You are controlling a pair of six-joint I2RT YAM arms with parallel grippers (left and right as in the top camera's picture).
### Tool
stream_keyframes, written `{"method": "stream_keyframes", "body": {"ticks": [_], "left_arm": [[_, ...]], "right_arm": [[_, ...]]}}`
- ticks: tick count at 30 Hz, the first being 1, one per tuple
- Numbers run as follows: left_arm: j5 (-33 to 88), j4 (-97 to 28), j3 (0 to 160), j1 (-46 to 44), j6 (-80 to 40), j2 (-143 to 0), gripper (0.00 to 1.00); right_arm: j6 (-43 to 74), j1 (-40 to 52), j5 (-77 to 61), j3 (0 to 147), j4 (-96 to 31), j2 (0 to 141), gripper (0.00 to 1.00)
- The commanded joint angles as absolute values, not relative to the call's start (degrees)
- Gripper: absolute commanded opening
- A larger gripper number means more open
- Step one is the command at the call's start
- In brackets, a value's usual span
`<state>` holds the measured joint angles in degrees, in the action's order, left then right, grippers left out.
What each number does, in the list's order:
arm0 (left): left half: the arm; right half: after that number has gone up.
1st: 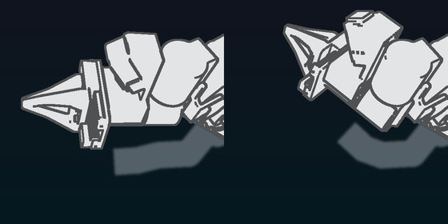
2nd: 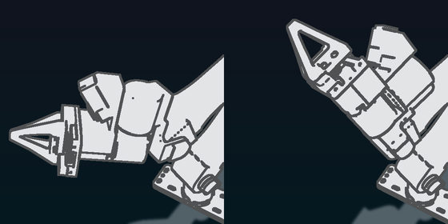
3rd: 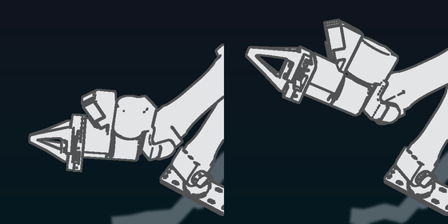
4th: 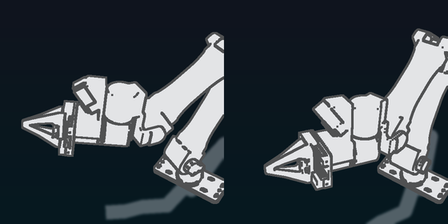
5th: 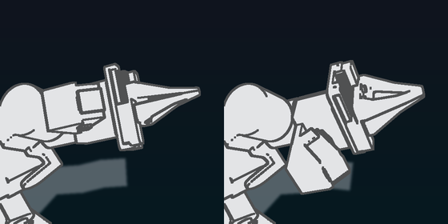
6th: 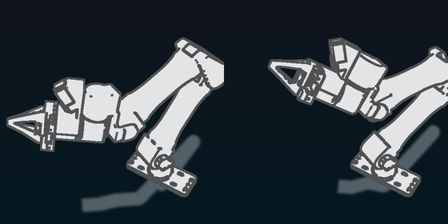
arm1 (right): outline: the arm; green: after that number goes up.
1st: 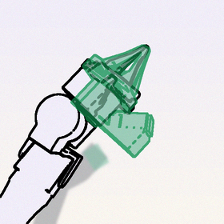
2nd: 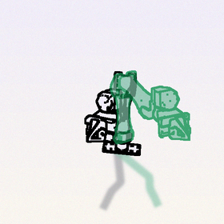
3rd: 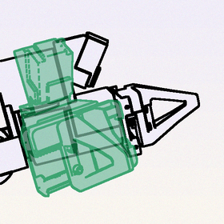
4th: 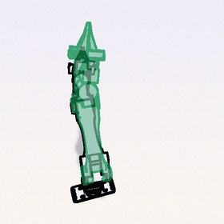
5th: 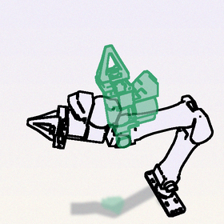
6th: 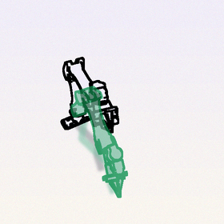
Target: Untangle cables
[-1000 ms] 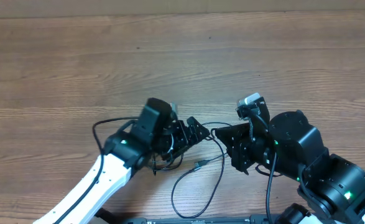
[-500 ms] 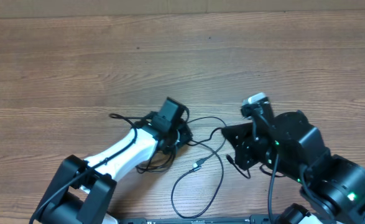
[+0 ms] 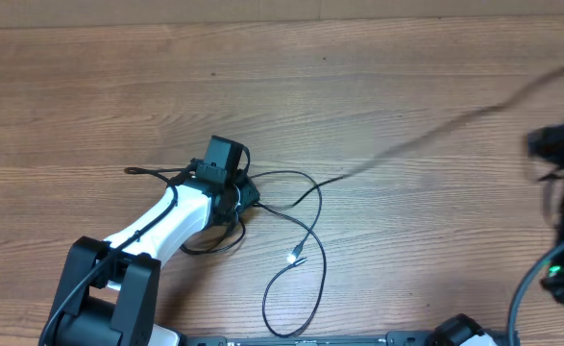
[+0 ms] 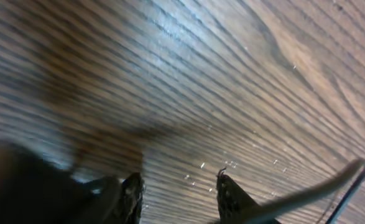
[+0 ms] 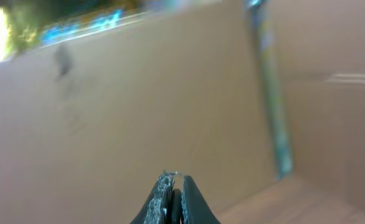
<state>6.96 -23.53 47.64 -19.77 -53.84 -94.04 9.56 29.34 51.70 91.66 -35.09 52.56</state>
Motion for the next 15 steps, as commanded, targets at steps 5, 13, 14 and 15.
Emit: {"method": "stream_keyframes", "body": {"ticks": [5,13,14,15], "left_arm": [[5.5,-23.8,48.0,-19.9,-52.2,-94.2,0.41],[5.5,-25.1,48.0,-19.9,-52.3,-94.2,0.41],[5.5,-25.3,48.0,-19.9,-52.3,-94.2,0.42],[5.6,-25.5,48.0,-19.9,-52.3,-94.3,0.42]], "right_arm": [[-6.8,14.1,57.0,92.7,-23.5,58.3,0.04],[-11.5,-5.7,54.4,92.7,-11.9,73.6,0.04],[-11.5,-7.5,52.9,92.7,-13.3,75.9,0.04],[-11.5,-9.2,50.7,92.7,-15.4,78.4,0.04]]}}
